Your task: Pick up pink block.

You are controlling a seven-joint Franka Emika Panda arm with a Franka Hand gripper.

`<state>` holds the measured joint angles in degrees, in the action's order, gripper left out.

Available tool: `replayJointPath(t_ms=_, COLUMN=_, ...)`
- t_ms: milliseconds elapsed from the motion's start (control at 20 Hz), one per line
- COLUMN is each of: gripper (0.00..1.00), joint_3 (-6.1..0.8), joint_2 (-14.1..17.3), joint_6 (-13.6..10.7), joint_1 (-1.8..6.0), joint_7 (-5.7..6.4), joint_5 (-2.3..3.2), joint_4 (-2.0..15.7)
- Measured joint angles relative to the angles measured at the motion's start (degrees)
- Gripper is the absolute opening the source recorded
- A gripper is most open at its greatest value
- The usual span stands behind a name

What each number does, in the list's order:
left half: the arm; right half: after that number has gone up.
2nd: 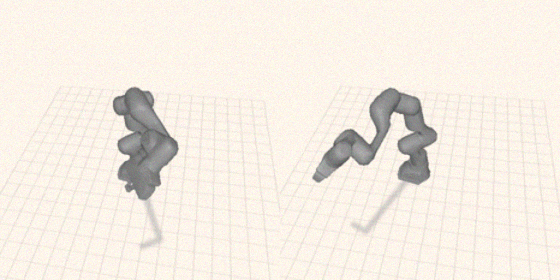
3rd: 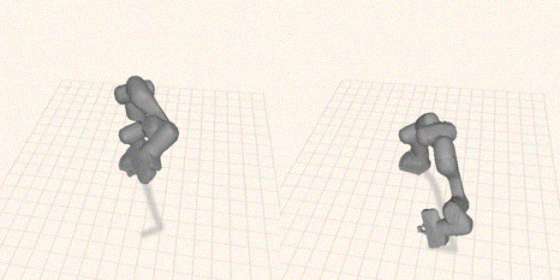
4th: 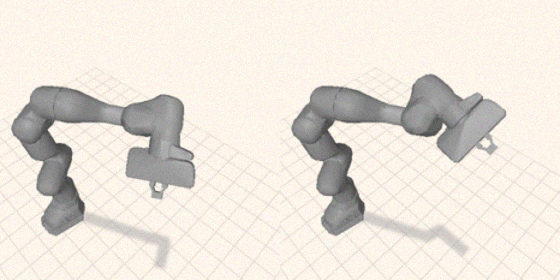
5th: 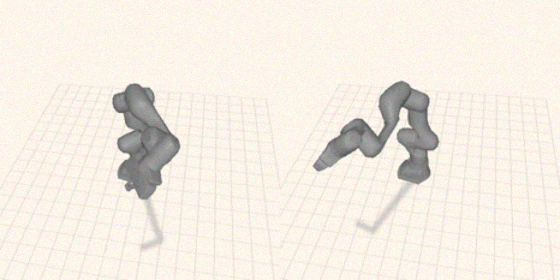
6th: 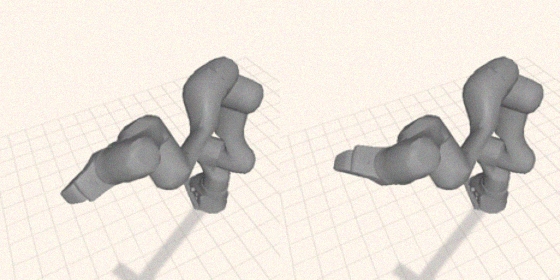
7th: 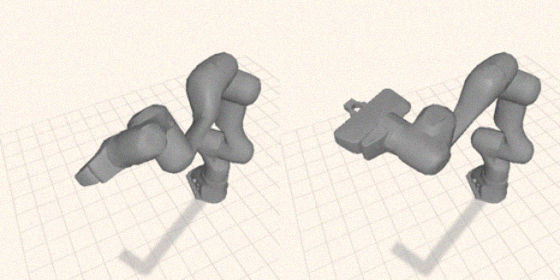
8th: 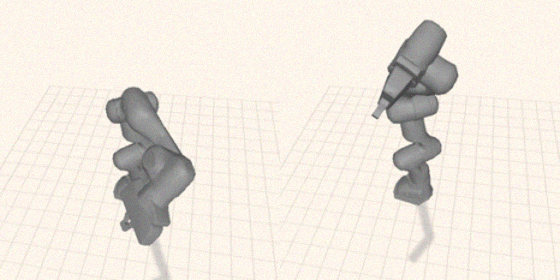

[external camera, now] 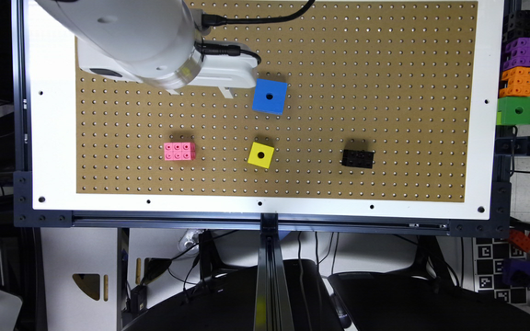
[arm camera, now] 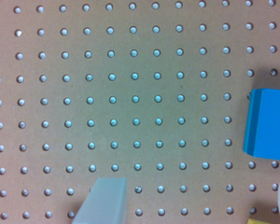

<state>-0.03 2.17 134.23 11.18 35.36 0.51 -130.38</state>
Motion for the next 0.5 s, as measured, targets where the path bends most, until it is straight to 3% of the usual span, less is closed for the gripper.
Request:
replayJointPath(t_ms=300, gripper=1.00, joint_3=0.00, joint_2=0.0, joint_6=0.2, joint_1=0.37, joint_7=-0.05, joint_5=0.04, joint_4=0.08)
replayJointPath(t_ms=400, gripper=1.00, joint_3=0.00, joint_2=0.1, joint_6=0.4, joint_1=1.17, joint_7=-0.70, joint_5=0.07, joint_4=0.38)
replayJointPath(t_ms=500, gripper=1.00, joint_3=0.00, joint_2=0.8, joint_6=0.4, joint_1=2.65, joint_7=-2.21, joint_5=0.07, joint_4=1.45)
